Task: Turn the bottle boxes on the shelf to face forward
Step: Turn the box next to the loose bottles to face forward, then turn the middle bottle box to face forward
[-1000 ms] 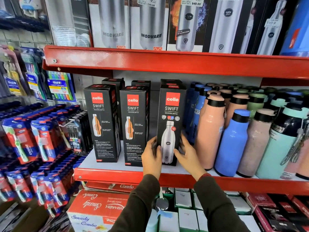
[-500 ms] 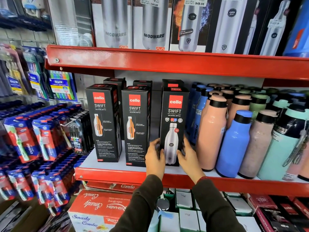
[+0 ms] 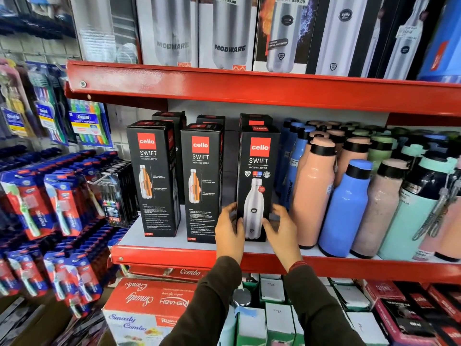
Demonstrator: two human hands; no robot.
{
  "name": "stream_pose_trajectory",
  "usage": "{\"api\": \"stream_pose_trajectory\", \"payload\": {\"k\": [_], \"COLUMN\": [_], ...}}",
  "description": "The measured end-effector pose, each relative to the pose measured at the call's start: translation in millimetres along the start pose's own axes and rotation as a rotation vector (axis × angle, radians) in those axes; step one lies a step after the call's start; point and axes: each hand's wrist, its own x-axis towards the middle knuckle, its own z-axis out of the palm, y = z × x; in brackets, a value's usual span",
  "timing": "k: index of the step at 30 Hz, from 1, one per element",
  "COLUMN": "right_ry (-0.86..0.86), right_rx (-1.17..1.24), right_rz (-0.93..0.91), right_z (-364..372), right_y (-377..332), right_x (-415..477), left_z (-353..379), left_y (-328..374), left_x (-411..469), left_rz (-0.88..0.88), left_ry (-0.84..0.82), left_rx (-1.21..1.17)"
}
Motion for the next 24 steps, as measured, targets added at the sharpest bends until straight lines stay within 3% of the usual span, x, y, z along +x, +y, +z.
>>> {"api": "stream_pose_trajectory", "payload": {"k": [4,8,12,16,24], "right_ry": [0.208,0.306,0.233,0.048,-0.075], "right_rx": [0.061,0.159,0.185,0.223,0.161], "right_rz": [-0.007,-0.074,-0.159,-0.166,0.017], "right_z": [4,12,35,65,108], "right_y": [0,-16,-42,-64,-71], "right_x": [-13,-27,-36,-37,-32], "left_z": [-8,-29,-54,-82,-118], "left_y": [6,19,26,16,-9], "left_x": [-11,-21,-15,5,30], "left_rz": [0.022,0.134,0.331,0.298,0.007], "left_ry": [0.018,0.051,0.205,0.334,0.036], "left_rx": [-0.032,-0.050,0.074,0.135,0.057]}}
